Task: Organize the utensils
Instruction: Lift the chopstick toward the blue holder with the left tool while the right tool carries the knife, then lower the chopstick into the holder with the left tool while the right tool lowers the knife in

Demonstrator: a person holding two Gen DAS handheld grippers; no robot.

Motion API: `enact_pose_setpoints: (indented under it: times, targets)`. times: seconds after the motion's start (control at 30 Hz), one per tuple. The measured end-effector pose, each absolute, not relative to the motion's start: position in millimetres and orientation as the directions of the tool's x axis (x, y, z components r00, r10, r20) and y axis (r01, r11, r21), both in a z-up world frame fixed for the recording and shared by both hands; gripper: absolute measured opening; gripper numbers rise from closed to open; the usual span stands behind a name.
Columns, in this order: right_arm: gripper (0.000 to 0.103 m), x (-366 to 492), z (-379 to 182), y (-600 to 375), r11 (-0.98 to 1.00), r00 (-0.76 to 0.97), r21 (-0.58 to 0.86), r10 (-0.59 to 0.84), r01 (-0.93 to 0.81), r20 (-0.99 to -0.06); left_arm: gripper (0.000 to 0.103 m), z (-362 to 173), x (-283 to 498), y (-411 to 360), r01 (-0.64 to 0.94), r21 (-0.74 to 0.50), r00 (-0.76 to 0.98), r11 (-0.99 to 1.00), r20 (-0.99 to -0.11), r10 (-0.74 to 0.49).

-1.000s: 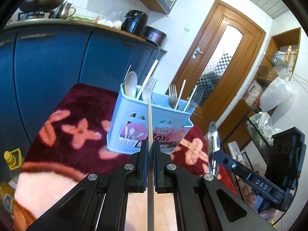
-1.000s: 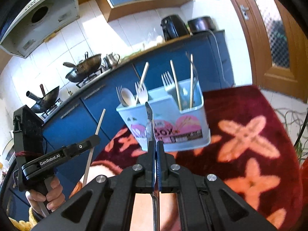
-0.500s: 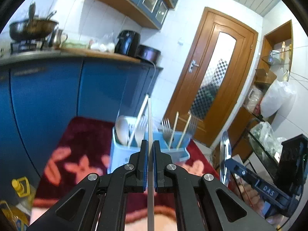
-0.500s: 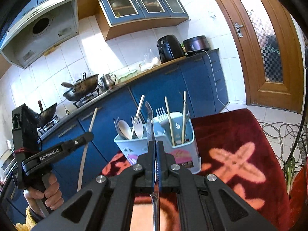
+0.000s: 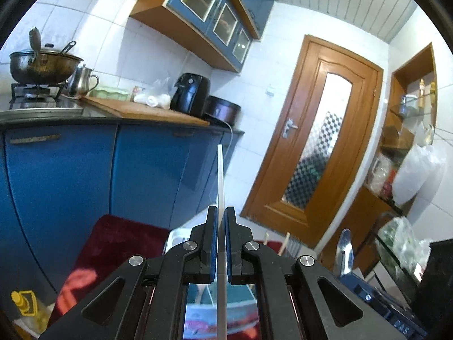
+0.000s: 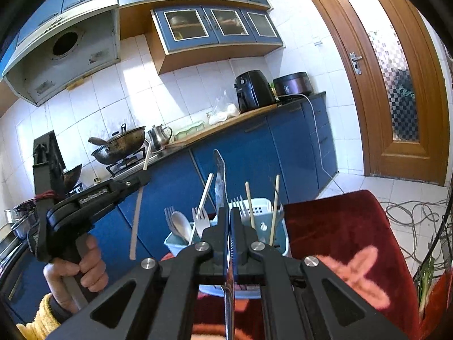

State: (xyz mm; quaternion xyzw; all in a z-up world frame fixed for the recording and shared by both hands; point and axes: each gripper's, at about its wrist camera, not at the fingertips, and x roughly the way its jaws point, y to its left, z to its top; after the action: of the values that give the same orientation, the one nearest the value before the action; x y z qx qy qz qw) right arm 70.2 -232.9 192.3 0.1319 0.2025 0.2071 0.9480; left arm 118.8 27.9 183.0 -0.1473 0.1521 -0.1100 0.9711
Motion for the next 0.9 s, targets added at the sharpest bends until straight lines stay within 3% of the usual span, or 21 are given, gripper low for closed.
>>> enact_pose_setpoints:
  times: [0.9]
  targets:
    - [0.003, 148, 200, -233, 0.9, 0.916, 0.321, 0.362, -0.296, -0.171, 0.004, 133, 175, 8, 0.087, -0.229, 0.979, 0.97, -0.16, -0.125]
